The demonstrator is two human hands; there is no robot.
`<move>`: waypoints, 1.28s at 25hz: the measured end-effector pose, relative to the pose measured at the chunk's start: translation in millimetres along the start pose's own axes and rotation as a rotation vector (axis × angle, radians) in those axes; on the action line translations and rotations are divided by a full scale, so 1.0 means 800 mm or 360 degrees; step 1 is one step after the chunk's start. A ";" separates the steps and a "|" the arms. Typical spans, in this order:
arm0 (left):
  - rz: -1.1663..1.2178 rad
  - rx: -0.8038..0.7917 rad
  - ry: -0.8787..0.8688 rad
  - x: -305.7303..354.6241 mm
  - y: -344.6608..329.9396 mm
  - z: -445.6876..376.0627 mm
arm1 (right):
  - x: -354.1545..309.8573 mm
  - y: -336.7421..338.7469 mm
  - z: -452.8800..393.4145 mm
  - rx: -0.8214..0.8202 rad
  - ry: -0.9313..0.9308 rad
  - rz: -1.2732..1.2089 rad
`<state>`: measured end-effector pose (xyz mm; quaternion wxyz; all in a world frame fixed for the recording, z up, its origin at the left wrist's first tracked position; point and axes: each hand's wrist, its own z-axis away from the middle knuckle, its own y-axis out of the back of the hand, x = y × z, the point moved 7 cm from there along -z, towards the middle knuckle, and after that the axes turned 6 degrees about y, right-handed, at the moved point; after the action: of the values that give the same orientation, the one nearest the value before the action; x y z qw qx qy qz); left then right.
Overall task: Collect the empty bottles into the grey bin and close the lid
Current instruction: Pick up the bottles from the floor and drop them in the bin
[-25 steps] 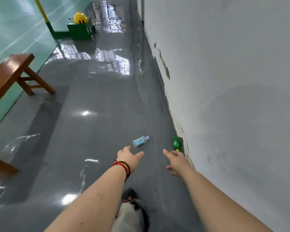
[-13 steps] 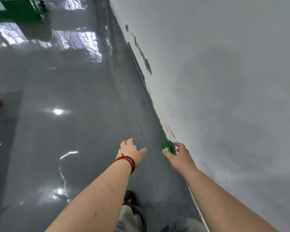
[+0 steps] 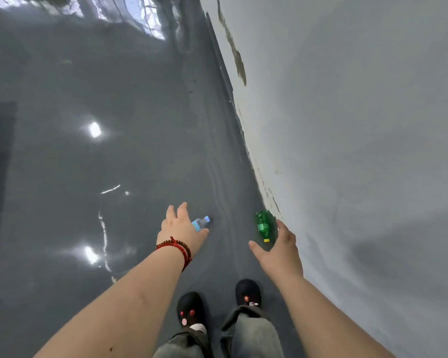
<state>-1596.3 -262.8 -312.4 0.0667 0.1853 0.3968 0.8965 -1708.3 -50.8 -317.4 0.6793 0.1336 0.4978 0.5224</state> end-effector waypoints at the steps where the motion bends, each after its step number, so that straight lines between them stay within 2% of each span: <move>1: 0.0007 0.0014 0.0031 -0.001 -0.009 -0.019 | 0.002 -0.013 -0.020 -0.0032 0.0043 0.0050; 6: -0.0007 -0.0023 0.0145 -0.031 -0.099 -0.104 | 0.042 -0.100 -0.111 -0.0205 0.0149 0.0242; 16: -0.0083 -0.0068 0.0256 -0.116 -0.271 -0.277 | 0.146 -0.259 -0.263 -0.0281 0.0213 0.0500; 23: -0.0143 -0.0067 0.0271 -0.162 -0.368 -0.390 | 0.244 -0.320 -0.351 -0.0273 0.0190 0.0667; 32: -0.0360 -0.0085 0.0156 -0.197 -0.467 -0.518 | 0.366 -0.382 -0.459 -0.0255 0.0044 0.0739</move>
<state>-1620.5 -336.6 -886.7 0.1528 0.0936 0.3940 0.9015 -1843.5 -56.1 -860.9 0.5427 0.1830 0.4198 0.7041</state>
